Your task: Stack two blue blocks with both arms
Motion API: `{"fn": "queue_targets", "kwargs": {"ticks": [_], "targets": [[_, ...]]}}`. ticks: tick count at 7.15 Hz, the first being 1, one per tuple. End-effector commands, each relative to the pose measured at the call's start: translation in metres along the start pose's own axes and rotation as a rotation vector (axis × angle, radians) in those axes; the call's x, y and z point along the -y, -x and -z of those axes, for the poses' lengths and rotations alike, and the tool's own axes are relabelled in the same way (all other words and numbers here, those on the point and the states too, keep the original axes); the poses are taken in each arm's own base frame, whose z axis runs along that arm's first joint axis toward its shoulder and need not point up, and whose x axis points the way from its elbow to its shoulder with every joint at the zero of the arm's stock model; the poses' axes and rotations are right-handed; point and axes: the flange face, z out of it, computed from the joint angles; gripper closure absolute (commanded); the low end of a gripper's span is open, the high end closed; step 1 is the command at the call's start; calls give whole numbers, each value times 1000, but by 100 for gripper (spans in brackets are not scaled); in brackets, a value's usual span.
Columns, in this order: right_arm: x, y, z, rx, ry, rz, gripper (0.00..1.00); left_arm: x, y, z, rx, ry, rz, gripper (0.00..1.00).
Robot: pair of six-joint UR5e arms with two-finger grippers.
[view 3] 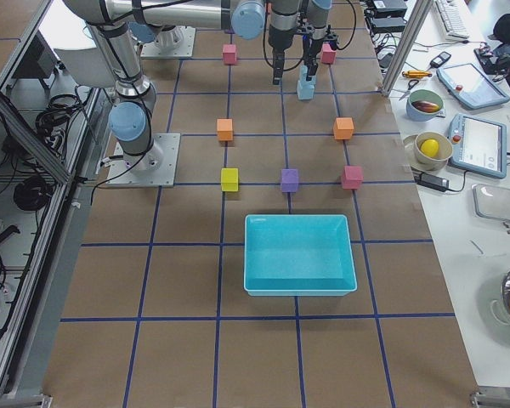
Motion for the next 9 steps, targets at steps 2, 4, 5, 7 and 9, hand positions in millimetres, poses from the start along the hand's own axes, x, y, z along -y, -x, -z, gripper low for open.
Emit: {"fn": "queue_targets", "kwargs": {"ticks": [2, 4, 5, 7, 9], "targets": [[-12, -3, 13, 7, -11, -11, 0, -3, -6, -4, 2, 4, 12, 100], [-16, -1, 17, 23, -15, -9, 0, -2, -6, -6, 1, 3, 14, 100], [-16, -1, 17, 21, -15, -9, 0, -2, -6, -5, 1, 0, 12, 100], [-16, -1, 17, 21, -15, -9, 0, -2, -5, -13, 13, 6, 12, 100], [-16, -2, 17, 17, -16, -9, 0, -2, -4, -15, 17, 6, 14, 33]]}}
